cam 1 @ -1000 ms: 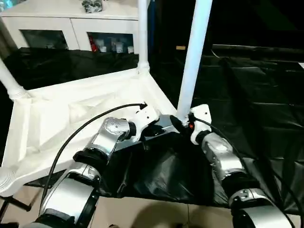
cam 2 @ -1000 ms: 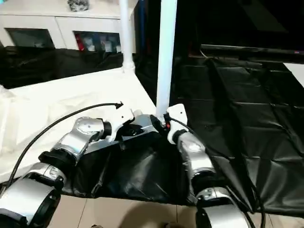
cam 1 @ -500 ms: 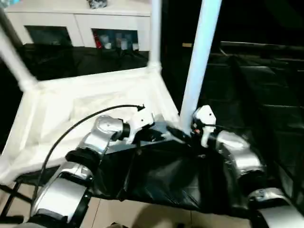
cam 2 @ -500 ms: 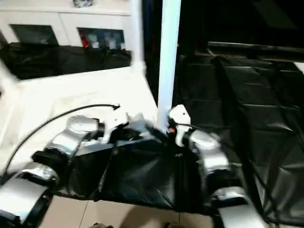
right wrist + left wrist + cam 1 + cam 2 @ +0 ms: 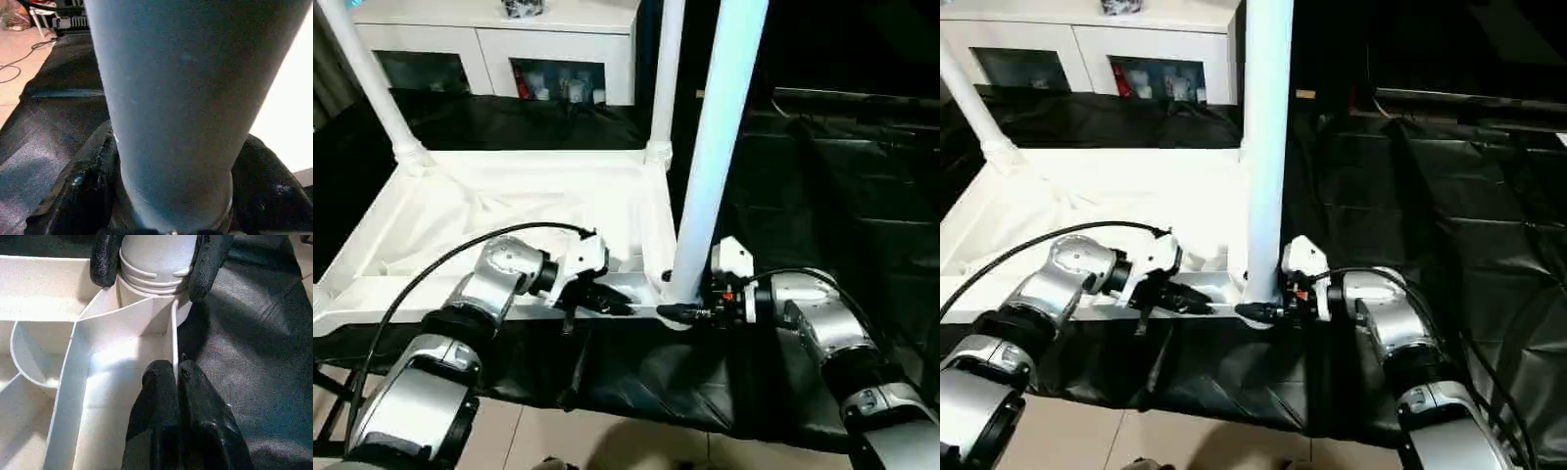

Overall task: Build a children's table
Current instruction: Rotate leg to tighten

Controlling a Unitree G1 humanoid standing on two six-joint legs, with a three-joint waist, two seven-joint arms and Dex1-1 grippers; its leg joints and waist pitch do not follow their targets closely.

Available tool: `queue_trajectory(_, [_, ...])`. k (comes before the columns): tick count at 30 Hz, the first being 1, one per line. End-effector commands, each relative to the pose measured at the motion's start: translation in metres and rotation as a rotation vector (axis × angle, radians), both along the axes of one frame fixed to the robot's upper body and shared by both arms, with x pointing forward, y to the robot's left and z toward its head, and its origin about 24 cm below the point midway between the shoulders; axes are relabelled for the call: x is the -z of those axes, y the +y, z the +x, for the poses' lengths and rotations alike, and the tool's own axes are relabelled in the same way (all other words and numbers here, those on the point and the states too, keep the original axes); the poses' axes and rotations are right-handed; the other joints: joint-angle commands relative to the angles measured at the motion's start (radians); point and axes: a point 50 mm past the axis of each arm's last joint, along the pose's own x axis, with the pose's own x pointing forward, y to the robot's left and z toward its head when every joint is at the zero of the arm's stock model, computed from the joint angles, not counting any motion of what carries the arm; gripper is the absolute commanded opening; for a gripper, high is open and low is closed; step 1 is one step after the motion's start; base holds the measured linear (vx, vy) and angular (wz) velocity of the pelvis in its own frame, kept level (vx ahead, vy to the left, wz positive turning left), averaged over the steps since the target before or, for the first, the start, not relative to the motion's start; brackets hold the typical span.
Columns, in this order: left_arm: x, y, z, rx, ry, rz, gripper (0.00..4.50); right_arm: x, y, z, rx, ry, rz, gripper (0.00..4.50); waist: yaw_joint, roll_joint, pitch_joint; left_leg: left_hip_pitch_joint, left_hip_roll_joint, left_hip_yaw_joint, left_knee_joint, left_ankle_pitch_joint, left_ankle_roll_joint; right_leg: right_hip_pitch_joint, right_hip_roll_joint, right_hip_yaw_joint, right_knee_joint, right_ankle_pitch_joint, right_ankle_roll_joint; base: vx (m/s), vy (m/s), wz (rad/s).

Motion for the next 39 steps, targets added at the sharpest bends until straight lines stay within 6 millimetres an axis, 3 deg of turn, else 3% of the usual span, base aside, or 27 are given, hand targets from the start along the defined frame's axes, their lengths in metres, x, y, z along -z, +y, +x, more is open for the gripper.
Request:
queue_trajectory(1, [-0.002,-0.002,-0.003,0.077,0.007,0.023,0.0,-0.006,0.004,0.002,-0.033,-0.016,-0.005,2.7,0.002,-0.009,-0.074,0.017,0.027,-0.008,-0.069,-0.284,0.058,0.047,-0.045,0.033,-0.057,-0.261,-0.265,0.0,0.0,0.0])
queue_trajectory(6, [-0.002,-0.003,-0.002,0.059,0.0,0.011,0.0,-0.003,0.007,-0.001,-0.029,-0.009,0.008,2.68,0.003,-0.006,-0.073,0.017,0.027,-0.009,-0.069,-0.288,0.057,0.047,-0.045,0.032,-0.059,-0.278,-0.263,0.0,0.0,0.0])
queue_trajectory(11, [0.001,-0.013,0.004,-0.06,-0.057,-0.007,0.0,0.005,0.01,0.003,0.146,-0.002,0.056,2.68,0.002,-0.008,-0.069,0.021,0.028,-0.01,-0.072,-0.318,0.041,0.043,-0.046,0.032,-0.065,-0.326,-0.249,0.0,0.0,0.0])
queue_trajectory(12, [0.002,-0.017,0.007,-0.102,-0.077,-0.001,0.0,0.008,0.011,0.005,0.226,-0.014,0.061,2.68,0.0,-0.007,-0.069,0.02,0.027,-0.011,-0.073,-0.326,0.029,0.042,-0.047,0.033,-0.065,-0.348,-0.239,0.0,0.0,0.0])
queue_trajectory(13, [0.005,-0.024,0.01,-0.157,-0.099,0.01,0.0,0.013,0.013,0.009,0.332,-0.022,0.065,2.68,-0.006,-0.014,-0.067,0.021,0.025,-0.013,-0.075,-0.345,0.018,0.039,-0.047,0.032,-0.071,-0.392,-0.222,0.0,0.0,0.0])
queue_trajectory(16, [0.008,-0.041,0.01,-0.206,-0.098,-0.013,0.0,0.02,0.02,0.014,0.505,-0.017,0.082,2.68,-0.015,-0.012,-0.06,0.03,0.02,-0.018,-0.075,-0.395,0.002,0.031,-0.049,0.029,-0.087,-0.516,-0.178,0.0,0.0,0.0])
queue_trajectory(17, [0.009,-0.05,0.01,-0.23,-0.11,-0.016,0.0,0.023,0.024,0.018,0.593,-0.004,0.079,2.67,-0.018,-0.006,-0.061,0.029,0.018,-0.021,-0.075,-0.408,0.001,0.032,-0.05,0.027,-0.09,-0.54,-0.165,0.0,0.0,0.0])
queue_trajectory(19, [0.01,-0.057,0.011,-0.249,-0.121,-0.017,0.0,0.026,0.027,0.02,0.659,0.006,0.073,2.67,-0.023,-0.008,-0.058,0.028,0.02,-0.023,-0.079,-0.416,-0.008,0.029,-0.048,0.027,-0.091,-0.541,-0.157,0.0,0.0,0.0])
queue_trajectory(21, [0.011,-0.076,0.011,-0.29,-0.135,-0.031,0.0,0.03,0.038,0.026,0.799,0.016,0.036,2.67,-0.038,-0.007,-0.059,0.031,0.014,-0.025,-0.077,-0.455,-0.02,0.025,-0.044,0.022,-0.096,-0.562,-0.146,0.0,0.0,0.0])
queue_trajectory(22, [0.011,-0.08,0.01,-0.288,-0.137,-0.03,0.0,0.029,0.043,0.027,0.808,0.016,0.043,2.67,-0.044,-0.004,-0.059,0.036,0.012,-0.025,-0.073,-0.471,-0.012,0.022,-0.045,0.02,-0.102,-0.579,-0.139,0.0,0.0,0.0])
queue_trajectory(24, [0.012,-0.086,0.008,-0.272,-0.142,-0.024,0.0,0.026,0.054,0.028,0.794,-0.009,0.049,2.67,-0.049,-0.004,-0.06,0.031,0.009,-0.026,-0.073,-0.48,-0.002,0.024,-0.044,0.018,-0.106,-0.59,-0.129,0.0,0.0,0.0])
queue_trajectory(25, [0.013,-0.088,0.008,-0.27,-0.147,-0.023,0.0,0.025,0.058,0.029,0.79,-0.025,0.049,2.67,-0.05,-0.005,-0.061,0.03,0.01,-0.026,-0.073,-0.475,0.003,0.024,-0.045,0.018,-0.107,-0.581,-0.128,0.0,0.0,0.0])
queue_trajectory(28, [0.012,-0.091,0.009,-0.284,-0.166,-0.023,0.0,0.02,0.066,0.031,0.8,-0.069,0.057,3.37,-0.054,-0.006,-0.06,0.03,0.01,-0.026,-0.073,-0.485,0.009,0.02,-0.044,0.017,-0.106,-0.578,-0.132,0.0,0.0,0.0])
queue_trajectory(32, [0.01,-0.084,0.01,-0.285,-0.158,-0.045,0.0,0.014,0.053,0.035,0.796,-0.136,0.041,3.55,-0.054,-0.006,-0.06,0.032,0.011,-0.026,-0.073,-0.497,0.009,0.018,-0.044,0.017,-0.109,-0.59,-0.129,0.0,0.0,0.0])
queue_trajectory(36, [0.009,-0.075,0.01,-0.267,-0.134,-0.06,0.0,0.01,0.04,0.037,0.766,-0.091,0.097,3.87,-0.051,-0.004,-0.065,0.026,0.015,-0.023,-0.077,-0.47,0.021,0.025,-0.043,0.024,-0.096,-0.482,-0.168,0.0,0.0,0.0])
queue_trajectory(38, [0.008,-0.063,0.01,-0.226,-0.135,-0.048,0.0,0.005,0.032,0.035,0.661,-0.071,0.119,4.11,-0.047,-0.007,-0.069,0.019,0.015,-0.021,-0.076,-0.437,0.037,0.034,-0.043,0.028,-0.088,-0.415,-0.192,0.0,0.0,0.0])
queue_trajectory(39, [0.008,-0.058,0.009,-0.208,-0.13,-0.042,0.0,0.005,0.03,0.032,0.587,-0.076,0.11,4.11,-0.044,-0.002,-0.073,0.016,0.017,-0.019,-0.075,-0.406,0.049,0.039,-0.044,0.03,-0.081,-0.356,-0.212,0.0,0.0,0.0])
